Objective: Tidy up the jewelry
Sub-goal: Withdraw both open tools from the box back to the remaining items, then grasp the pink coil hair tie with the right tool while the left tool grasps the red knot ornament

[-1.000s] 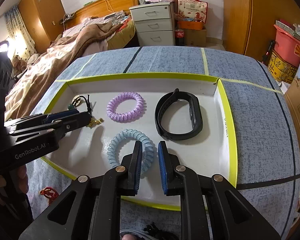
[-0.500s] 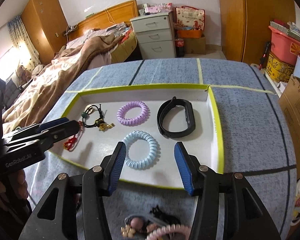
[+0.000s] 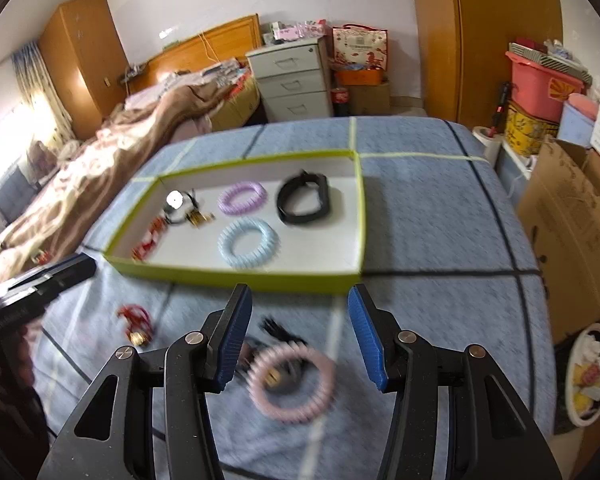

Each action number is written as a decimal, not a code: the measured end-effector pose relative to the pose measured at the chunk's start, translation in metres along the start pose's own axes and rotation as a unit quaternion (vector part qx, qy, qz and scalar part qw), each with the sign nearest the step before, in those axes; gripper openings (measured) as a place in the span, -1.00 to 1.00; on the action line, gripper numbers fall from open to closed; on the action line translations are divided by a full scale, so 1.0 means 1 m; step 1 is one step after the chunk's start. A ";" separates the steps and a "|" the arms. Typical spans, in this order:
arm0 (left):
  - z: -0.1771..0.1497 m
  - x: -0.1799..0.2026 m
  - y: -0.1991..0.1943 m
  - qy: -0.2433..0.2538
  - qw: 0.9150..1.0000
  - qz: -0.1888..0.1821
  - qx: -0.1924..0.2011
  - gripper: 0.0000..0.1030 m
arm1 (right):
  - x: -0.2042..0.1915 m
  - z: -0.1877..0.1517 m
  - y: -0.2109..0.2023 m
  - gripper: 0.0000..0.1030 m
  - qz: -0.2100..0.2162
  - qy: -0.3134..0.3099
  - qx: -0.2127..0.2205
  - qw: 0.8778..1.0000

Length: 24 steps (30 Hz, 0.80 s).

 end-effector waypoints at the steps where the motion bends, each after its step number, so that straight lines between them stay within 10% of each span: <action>1: -0.003 0.000 0.000 0.000 1.000 -0.005 -0.002 -0.04 | 0.001 -0.005 0.000 0.00 -0.004 -0.002 -0.003 1.000; 24: -0.047 -0.011 -0.006 -0.021 0.999 0.006 -0.024 -0.03 | 0.006 -0.047 0.013 -0.26 -0.026 -0.032 -0.043 0.998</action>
Point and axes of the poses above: each gripper's, at about its wrist camera, not at the fingertips, and y roughly the way its jaws point, x to its right, z to its top, the point moved 6 cm from there along y, roughly the way its jaws point, and after that the axes turned 2 degrees about z, right-handed, at the moved point
